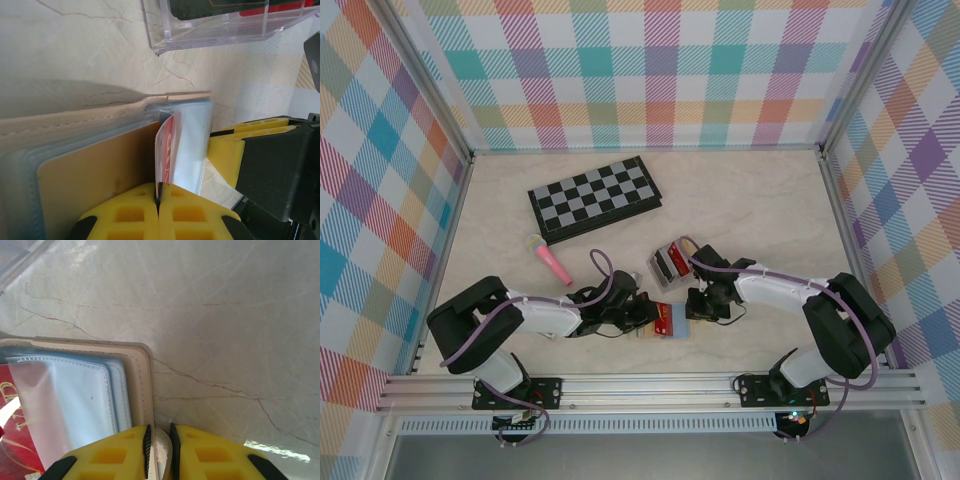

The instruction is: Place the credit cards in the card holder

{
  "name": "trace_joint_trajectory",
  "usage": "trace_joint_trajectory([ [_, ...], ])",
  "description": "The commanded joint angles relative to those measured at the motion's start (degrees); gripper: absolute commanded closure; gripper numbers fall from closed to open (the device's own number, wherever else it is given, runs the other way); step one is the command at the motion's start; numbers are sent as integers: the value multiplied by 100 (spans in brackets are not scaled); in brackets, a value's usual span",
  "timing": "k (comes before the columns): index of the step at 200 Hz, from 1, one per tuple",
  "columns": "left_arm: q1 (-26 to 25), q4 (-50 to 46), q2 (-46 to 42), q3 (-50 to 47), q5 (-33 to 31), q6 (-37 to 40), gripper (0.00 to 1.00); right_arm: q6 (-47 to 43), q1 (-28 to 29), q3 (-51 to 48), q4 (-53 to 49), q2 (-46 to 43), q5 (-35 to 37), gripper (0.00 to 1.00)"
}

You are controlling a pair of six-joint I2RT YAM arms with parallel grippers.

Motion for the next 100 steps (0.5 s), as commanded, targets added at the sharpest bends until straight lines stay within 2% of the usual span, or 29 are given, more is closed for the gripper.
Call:
trace_joint_trajectory([
  [1,-115,-407,192,121,102,149,97,72,81,-103,127,233,-184,79],
  [22,-117,-615,154,147,193,270,96,44,82,-83,62,231,-151,79],
  [40,-115,-721,96,131,189,386,88,44,81,-90,55,204,-124,79],
  [64,-124,-1324,144,463,345,728,83,30,81,-77,28,234,-117,79],
  [79,-133,-1544,-41,406,184,791,78,67,81,-118,45,179,-74,79],
  [100,-133,-1858,-266,380,-18,898,77,61,81,-116,19,159,-69,79],
])
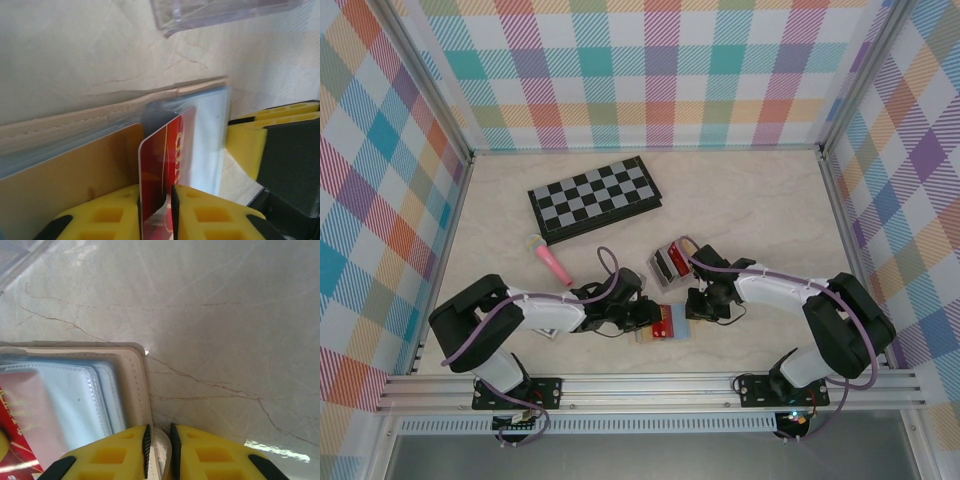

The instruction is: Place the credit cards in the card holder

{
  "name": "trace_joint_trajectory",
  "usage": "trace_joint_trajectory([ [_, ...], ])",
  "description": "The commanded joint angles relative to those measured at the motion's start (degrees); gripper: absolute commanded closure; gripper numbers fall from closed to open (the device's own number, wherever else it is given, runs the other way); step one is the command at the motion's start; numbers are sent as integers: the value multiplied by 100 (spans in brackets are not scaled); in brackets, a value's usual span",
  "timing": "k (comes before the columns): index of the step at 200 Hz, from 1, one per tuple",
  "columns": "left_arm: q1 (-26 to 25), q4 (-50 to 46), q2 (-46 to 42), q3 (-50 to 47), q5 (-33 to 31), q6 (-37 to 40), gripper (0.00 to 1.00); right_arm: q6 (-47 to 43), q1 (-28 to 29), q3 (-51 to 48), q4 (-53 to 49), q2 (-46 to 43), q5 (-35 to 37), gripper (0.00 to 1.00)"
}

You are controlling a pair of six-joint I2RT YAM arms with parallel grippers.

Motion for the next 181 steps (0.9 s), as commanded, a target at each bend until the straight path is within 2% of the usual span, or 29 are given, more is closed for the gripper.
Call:
trace_joint_trajectory([
  [1,-129,-818,-271,4,-158,292,77,63,81,-118,25,162,-73,79],
  [26,-128,-832,-266,52,-205,309,81,81,81,-121,76,170,-115,79],
  [43,-128,-823,-183,127,-192,376,87,81,81,-120,93,184,-126,79],
  [73,-127,-772,73,356,-36,452,91,63,81,-82,122,248,-188,79],
  [181,-258,-777,582,913,214,647,89,134,151,17,189,321,-252,80],
])
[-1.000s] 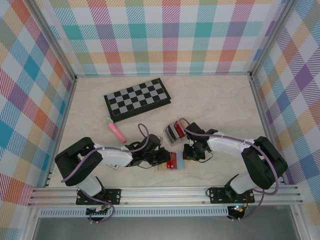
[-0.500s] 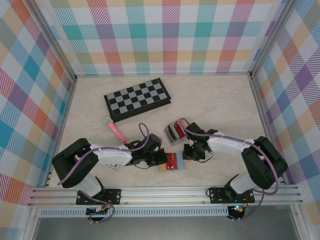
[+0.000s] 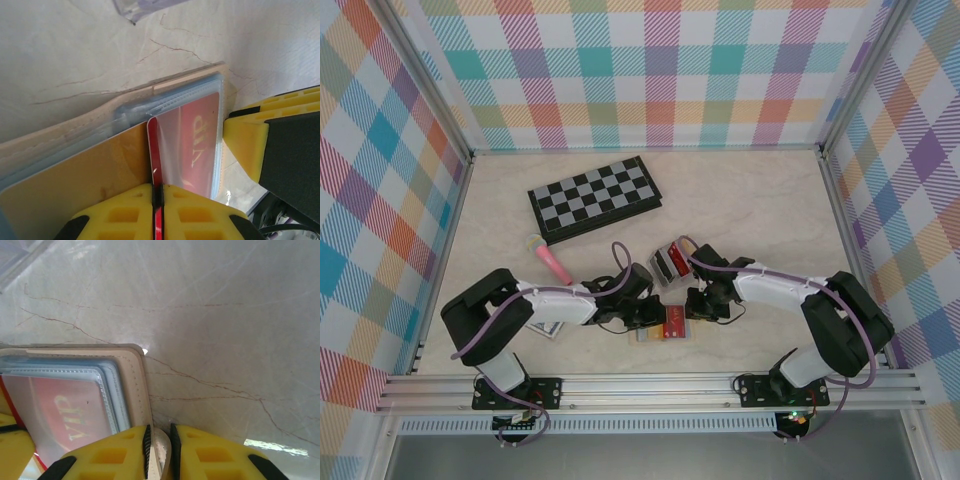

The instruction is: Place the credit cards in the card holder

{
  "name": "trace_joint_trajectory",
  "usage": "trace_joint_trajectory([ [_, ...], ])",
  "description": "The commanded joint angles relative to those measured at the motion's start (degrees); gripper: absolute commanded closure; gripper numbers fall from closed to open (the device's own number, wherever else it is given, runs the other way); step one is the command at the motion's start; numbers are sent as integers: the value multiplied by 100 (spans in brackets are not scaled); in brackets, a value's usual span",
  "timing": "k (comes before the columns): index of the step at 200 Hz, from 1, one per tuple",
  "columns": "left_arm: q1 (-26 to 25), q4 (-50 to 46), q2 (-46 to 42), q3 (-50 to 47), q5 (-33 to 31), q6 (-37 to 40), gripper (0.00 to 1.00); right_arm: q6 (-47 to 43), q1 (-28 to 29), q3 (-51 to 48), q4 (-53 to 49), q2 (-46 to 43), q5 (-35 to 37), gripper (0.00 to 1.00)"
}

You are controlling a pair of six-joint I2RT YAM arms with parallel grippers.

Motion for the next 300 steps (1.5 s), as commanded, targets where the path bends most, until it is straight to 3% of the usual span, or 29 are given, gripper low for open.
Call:
trace_joint_trajectory([
  [1,-152,-141,114,173,65,163,89,112,147,-55,248,253,-226,80],
  [78,-156,-1093,-377,-20,-660,341,80,188,147,5,-246,323,441,82],
  [157,-127,-1608,-702,-71,-1083,522,79,93,143,84,-187,232,355,82],
  [210,-110,-1851,-1210,219,-1249,650,73,-59,148,515,-796,-383,789,65],
  [258,376,-1913,-1843,64,-1385,413,63,-428,147,1218,-1386,-909,1346,51],
  [300,1202,-1411,-1863,-221,-918,-71,50,-985,275,2156,-1486,-186,1627,58],
])
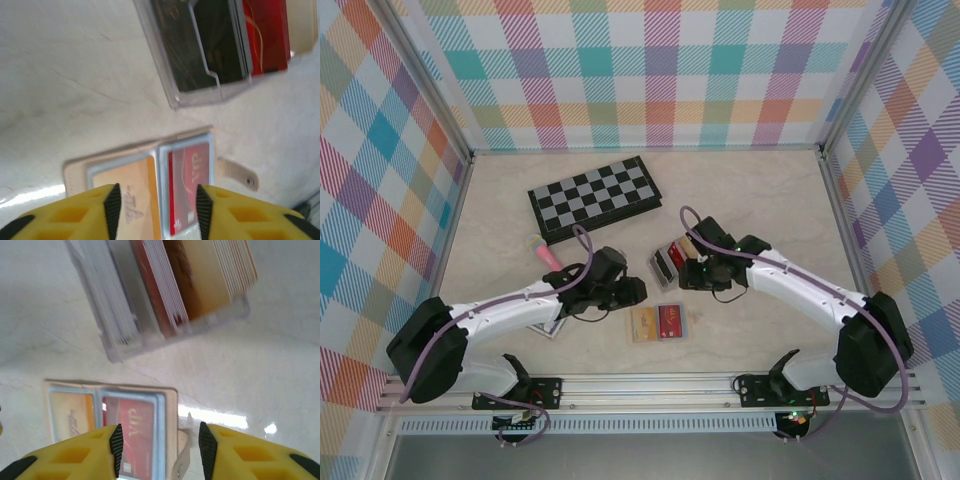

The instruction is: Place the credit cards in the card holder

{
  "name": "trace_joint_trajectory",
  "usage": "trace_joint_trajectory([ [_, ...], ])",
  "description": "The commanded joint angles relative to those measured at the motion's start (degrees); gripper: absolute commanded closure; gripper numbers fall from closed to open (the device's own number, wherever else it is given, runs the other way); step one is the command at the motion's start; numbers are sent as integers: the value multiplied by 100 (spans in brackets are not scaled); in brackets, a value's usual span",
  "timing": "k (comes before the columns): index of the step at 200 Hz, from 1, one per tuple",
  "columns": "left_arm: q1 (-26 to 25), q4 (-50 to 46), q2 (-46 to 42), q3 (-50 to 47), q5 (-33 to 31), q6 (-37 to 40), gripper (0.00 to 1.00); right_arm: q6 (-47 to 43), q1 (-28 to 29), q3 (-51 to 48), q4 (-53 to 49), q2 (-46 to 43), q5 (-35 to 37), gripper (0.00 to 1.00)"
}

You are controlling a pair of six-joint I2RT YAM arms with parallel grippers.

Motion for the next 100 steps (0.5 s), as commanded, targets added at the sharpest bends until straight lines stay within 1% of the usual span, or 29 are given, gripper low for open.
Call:
trace_joint_trajectory([
  [1,430,305,2,-217,284,-364,49,-468,135,512,-301,511,367,59],
  [18,684,488,78,-254,473,-520,45,-772,314,1024,-470,1041,697,61],
  [30,804,541,97,-245,496,-582,42,-953,464,1358,-557,1403,982,62],
  [50,928,516,96,-212,478,-603,39,-1107,621,1897,-786,1983,1451,63],
  [71,994,479,51,-236,410,-664,36,-1276,741,2243,-830,2406,1740,62],
  [100,1005,448,-44,-317,283,-713,34,-1433,820,2487,-801,2772,1884,61],
])
